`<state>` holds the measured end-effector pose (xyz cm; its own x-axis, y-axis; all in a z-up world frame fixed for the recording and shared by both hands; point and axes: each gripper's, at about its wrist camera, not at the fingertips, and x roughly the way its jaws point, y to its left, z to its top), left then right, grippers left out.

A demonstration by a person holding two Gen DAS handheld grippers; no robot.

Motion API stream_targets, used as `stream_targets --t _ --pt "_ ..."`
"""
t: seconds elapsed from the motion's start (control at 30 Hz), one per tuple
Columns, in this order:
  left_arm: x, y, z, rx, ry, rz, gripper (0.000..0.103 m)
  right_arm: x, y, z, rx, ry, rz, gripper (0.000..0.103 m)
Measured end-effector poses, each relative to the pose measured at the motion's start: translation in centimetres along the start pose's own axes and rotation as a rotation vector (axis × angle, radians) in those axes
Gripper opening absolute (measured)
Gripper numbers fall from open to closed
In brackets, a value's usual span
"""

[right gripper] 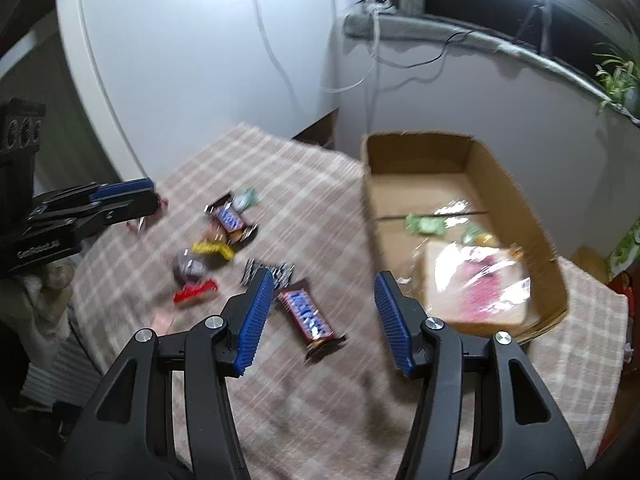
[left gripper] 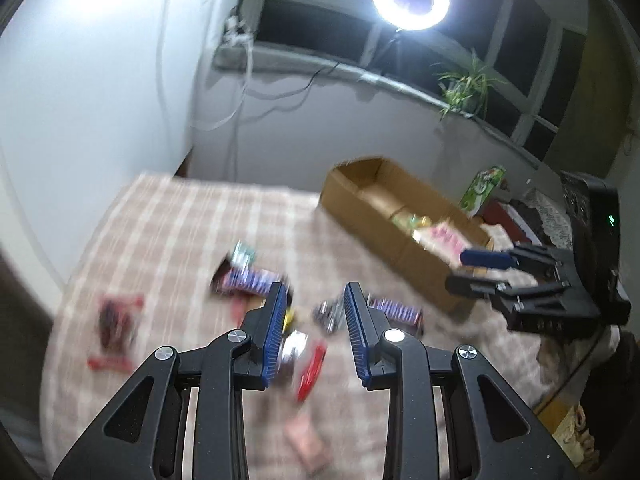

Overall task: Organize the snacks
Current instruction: 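Grasp the pink candy with the left gripper while the right gripper grasps a Snickers bar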

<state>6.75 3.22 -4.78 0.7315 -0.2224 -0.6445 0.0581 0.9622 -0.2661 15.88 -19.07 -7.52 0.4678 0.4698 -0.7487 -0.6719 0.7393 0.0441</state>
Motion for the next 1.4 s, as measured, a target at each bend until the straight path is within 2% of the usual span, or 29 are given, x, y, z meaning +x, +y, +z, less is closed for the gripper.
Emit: stream_targets --t 0.27,0.43,0.7,0.97,1.13,1.33,1.4 --pt "-0.1 0.0 -6.0 -0.045 0.088 0.014 0.029 3.0 1.5 -1.6 -0.056 0.079 -0.001 0.051" --pt "0.5 -0.4 -7.7 -0.045 0.116 0.02 0.029 4.5 1.9 -1.8 -0.078 0.107 -0.042 0.051" --pt "1.6 -1.7 -8.8 -0.01 0.136 0.049 0.029 7.1 2.4 -2.1 -0.117 0.152 -0.107 0.05" --pt "2.0 -1.9 -9.5 0.025 0.146 0.091 0.029 9.2 2.7 -2.4 -0.12 0.193 -0.111 0.05" --pt "1.9 -1.2 -10.1 0.017 0.155 0.115 0.028 9.3 2.8 -2.4 -0.112 0.189 -0.099 0.046" --pt "1.7 -1.6 -10.4 0.057 0.14 0.13 0.028 9.1 3.2 -2.6 -0.109 0.19 -0.08 0.031" --pt "1.7 -1.6 -10.4 0.064 0.135 0.131 0.023 9.0 3.3 -2.6 -0.108 0.188 -0.081 0.031"
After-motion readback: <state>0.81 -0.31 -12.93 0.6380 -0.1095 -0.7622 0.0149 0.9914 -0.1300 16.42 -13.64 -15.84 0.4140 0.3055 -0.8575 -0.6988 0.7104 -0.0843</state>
